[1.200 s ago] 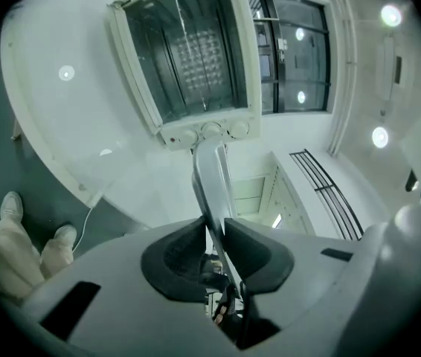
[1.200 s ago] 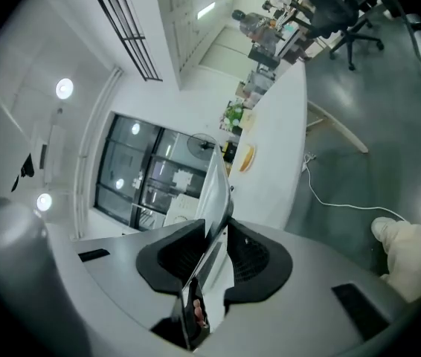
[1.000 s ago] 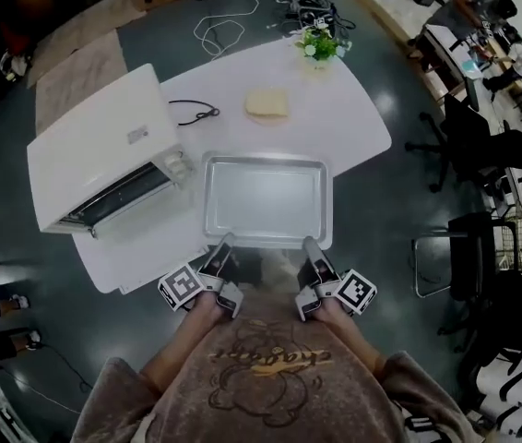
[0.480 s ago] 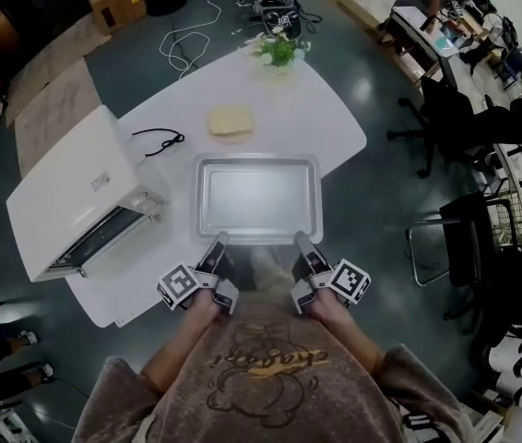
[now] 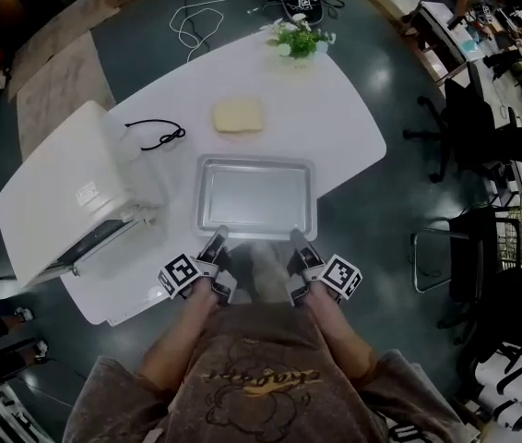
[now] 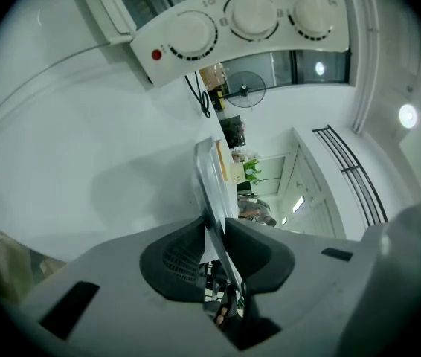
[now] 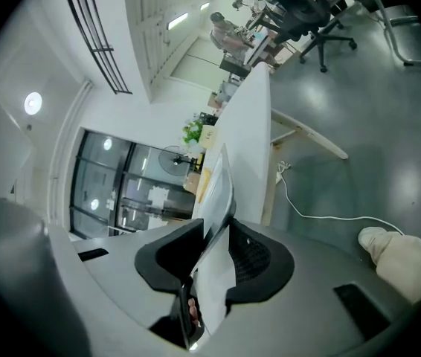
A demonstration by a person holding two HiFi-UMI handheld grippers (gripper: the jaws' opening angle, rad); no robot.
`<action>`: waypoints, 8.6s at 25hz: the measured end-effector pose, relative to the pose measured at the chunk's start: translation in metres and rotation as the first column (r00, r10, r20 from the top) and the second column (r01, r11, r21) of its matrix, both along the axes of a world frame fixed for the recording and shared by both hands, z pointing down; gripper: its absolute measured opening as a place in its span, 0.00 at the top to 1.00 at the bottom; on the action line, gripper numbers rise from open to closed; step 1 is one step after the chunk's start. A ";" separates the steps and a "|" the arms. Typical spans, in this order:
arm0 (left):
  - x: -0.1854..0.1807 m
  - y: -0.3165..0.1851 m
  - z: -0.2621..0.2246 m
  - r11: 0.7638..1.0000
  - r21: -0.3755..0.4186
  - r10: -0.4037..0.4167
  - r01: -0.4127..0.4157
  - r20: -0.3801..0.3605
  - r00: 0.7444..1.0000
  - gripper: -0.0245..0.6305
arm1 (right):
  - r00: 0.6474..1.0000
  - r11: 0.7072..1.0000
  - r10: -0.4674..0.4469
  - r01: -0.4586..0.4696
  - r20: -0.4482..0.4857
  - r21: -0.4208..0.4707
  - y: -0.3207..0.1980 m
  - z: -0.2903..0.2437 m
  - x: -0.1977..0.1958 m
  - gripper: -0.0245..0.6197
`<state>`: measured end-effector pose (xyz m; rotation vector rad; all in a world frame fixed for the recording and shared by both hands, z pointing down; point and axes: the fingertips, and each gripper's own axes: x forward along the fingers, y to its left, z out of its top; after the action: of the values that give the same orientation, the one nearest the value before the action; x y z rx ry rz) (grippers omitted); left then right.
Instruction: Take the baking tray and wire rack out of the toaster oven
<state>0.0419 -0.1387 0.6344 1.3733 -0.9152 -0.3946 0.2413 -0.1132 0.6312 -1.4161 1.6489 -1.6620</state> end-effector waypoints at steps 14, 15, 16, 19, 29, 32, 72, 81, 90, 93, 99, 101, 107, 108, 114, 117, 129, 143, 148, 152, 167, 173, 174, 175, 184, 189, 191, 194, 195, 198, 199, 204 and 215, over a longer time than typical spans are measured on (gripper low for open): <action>0.006 -0.019 0.026 0.995 -0.083 0.059 -0.053 0.067 0.996 0.78 | 0.999 0.999 0.032 -0.030 0.025 -0.044 -0.032 0.029 0.004 0.83; 0.008 -0.019 0.026 0.994 -0.091 0.062 -0.057 0.061 0.996 0.76 | 0.999 0.998 0.040 -0.039 0.027 -0.053 -0.032 0.031 0.005 0.83; 0.009 -0.019 0.026 0.993 -0.101 0.065 -0.059 0.054 0.996 0.75 | 0.999 0.997 0.047 -0.045 0.028 -0.061 -0.033 0.033 0.006 0.83; 0.016 -0.012 0.030 0.986 -0.143 0.085 -0.080 0.033 0.996 0.75 | 0.998 0.997 0.050 -0.048 0.032 -0.067 -0.034 0.037 0.006 0.84; 0.031 0.010 0.032 0.975 -0.182 0.133 -0.128 0.015 0.991 0.75 | 0.999 0.993 -0.020 0.016 -0.038 -0.121 -0.033 0.058 0.000 0.84; 0.031 0.011 0.028 0.976 -0.170 0.138 -0.134 0.016 0.990 0.75 | 0.998 0.992 -0.047 0.042 -0.046 -0.115 -0.032 0.057 0.000 0.74; -0.195 0.050 -0.184 0.837 0.514 -0.382 0.188 0.304 0.873 0.75 | 0.617 0.490 -0.620 0.787 -0.485 0.375 -0.008 -0.162 -0.297 0.71; -0.286 0.110 -0.171 0.793 0.483 -0.543 0.370 0.286 0.790 0.75 | 0.605 0.481 -0.703 0.791 -0.374 0.377 0.024 -0.160 -0.377 0.71; -0.362 0.103 -0.116 0.760 0.417 -0.622 0.498 0.243 0.745 0.75 | 0.724 0.628 -0.664 0.675 -0.186 0.387 -0.003 -0.122 -0.428 0.71; -0.388 0.088 -0.101 0.721 0.412 -0.668 0.557 0.199 0.717 0.75 | 0.755 0.654 -0.635 0.639 -0.166 0.406 -0.016 -0.111 -0.444 0.71; -0.417 0.057 -0.079 0.693 0.395 -0.694 0.602 0.141 0.706 0.75 | 0.845 0.783 -0.525 0.527 -0.103 0.330 -0.044 -0.073 -0.454 0.71; -0.421 0.049 -0.075 0.688 0.389 -0.698 0.613 0.120 0.706 0.75 | 0.872 0.820 -0.483 0.483 -0.080 0.307 -0.052 -0.063 -0.454 0.72; -0.423 0.028 -0.073 0.699 0.397 -0.676 0.594 0.096 0.731 0.75 | 0.895 0.830 -0.443 0.431 -0.050 0.353 -0.068 -0.069 -0.465 0.76; -0.423 0.025 -0.073 0.704 0.401 -0.670 0.587 0.099 0.736 0.75 | 0.896 0.830 -0.441 0.428 -0.050 0.356 -0.071 -0.070 -0.467 0.77; -0.424 0.008 -0.070 0.716 0.381 -0.662 0.585 0.101 0.743 0.84 | 0.901 0.837 -0.429 0.422 -0.061 0.349 -0.089 -0.071 -0.473 0.83; -0.422 0.007 -0.071 0.713 0.382 -0.662 0.588 0.089 0.745 0.88 | 0.898 0.834 -0.436 0.429 -0.064 0.346 -0.089 -0.072 -0.475 0.89; -0.410 0.034 -0.072 0.707 0.342 -0.664 0.619 0.022 0.747 0.93 | 0.879 0.832 -0.476 0.455 -0.014 0.318 -0.062 -0.071 -0.465 0.91; -0.378 0.100 -0.079 0.690 0.315 -0.669 0.652 -0.066 0.740 0.95 | 0.830 0.792 -0.558 0.533 -0.002 0.297 0.005 -0.073 -0.434 0.93; -0.365 0.127 -0.085 0.681 0.313 -0.673 0.662 -0.091 0.734 0.95 | 0.798 0.759 -0.603 0.570 0.009 0.316 0.033 -0.080 -0.426 0.93; -0.349 0.153 -0.091 0.676 0.308 -0.676 0.669 -0.100 0.730 0.95 | 0.771 0.731 -0.637 0.599 0.012 0.328 0.058 -0.088 -0.414 0.93; -0.272 0.240 -0.094 0.720 0.246 -0.654 0.648 -0.070 0.753 0.95 | 0.718 0.683 -0.696 0.665 -0.005 0.301 0.144 -0.102 -0.341 0.93; -0.236 0.226 -0.099 0.782 0.283 -0.577 0.555 -0.009 0.817 0.95 | 0.758 0.720 -0.652 0.624 -0.011 0.305 0.142 -0.109 -0.300 0.93; -0.228 0.223 -0.100 0.790 0.287 -0.565 0.542 -0.003 0.825 0.95 | 0.763 0.724 -0.646 0.619 -0.012 0.305 0.141 -0.110 -0.291 0.93; -0.220 0.220 -0.101 0.797 0.289 -0.554 0.531 0.000 0.832 0.95 | 0.768 0.729 -0.640 0.613 -0.012 0.305 0.139 -0.111 -0.283 0.93; -0.121 0.185 -0.115 0.850 0.302 -0.446 0.432 -0.025 0.895 0.95 | 0.840 0.794 -0.542 0.520 -0.019 0.315 0.124 -0.123 -0.178 0.93; -0.057 0.157 -0.118 0.890 0.306 -0.340 0.337 -0.046 0.939 0.95 | 0.892 0.835 -0.451 0.437 -0.039 0.334 0.112 -0.131 -0.114 0.93; -0.031 0.144 -0.120 0.902 0.315 -0.297 0.296 -0.045 0.954 0.95 | 0.911 0.851 -0.410 0.401 -0.047 0.338 0.105 -0.132 -0.086 0.93; -0.001 0.126 -0.120 0.913 0.319 -0.253 0.255 -0.049 0.966 0.95 | 0.930 0.867 -0.364 0.357 -0.048 0.348 0.095 -0.133 -0.054 0.93; 0.007 0.120 -0.121 0.914 0.326 -0.238 0.242 -0.054 0.970 0.95 | 0.934 0.869 -0.353 0.346 -0.048 0.352 0.091 -0.132 -0.047 0.93; 0.020 0.099 -0.125 0.914 0.349 -0.196 0.208 -0.070 0.978 0.95 | 0.943 0.877 -0.328 0.326 -0.057 0.353 0.077 -0.128 -0.035 0.93; 0.022 0.093 -0.124 0.916 0.348 -0.186 0.199 -0.071 0.980 0.95 | 0.946 0.882 -0.319 0.318 -0.057 0.349 0.072 -0.126 -0.032 0.93; 0.022 0.063 -0.108 0.935 0.329 -0.139 0.131 0.002 0.990 0.95 | 0.961 0.913 -0.276 0.262 0.002 0.312 0.048 -0.107 -0.029 0.93; 0.014 0.011 -0.041 0.967 0.238 -0.098 0.087 0.036 0.995 0.95 | 0.972 0.959 -0.230 0.219 0.043 0.182 0.004 -0.040 -0.036 0.93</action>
<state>0.0564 -0.1279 0.5938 1.5655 -0.9982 -0.5583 0.2054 -0.1094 0.5912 -1.1148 1.9272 -1.6128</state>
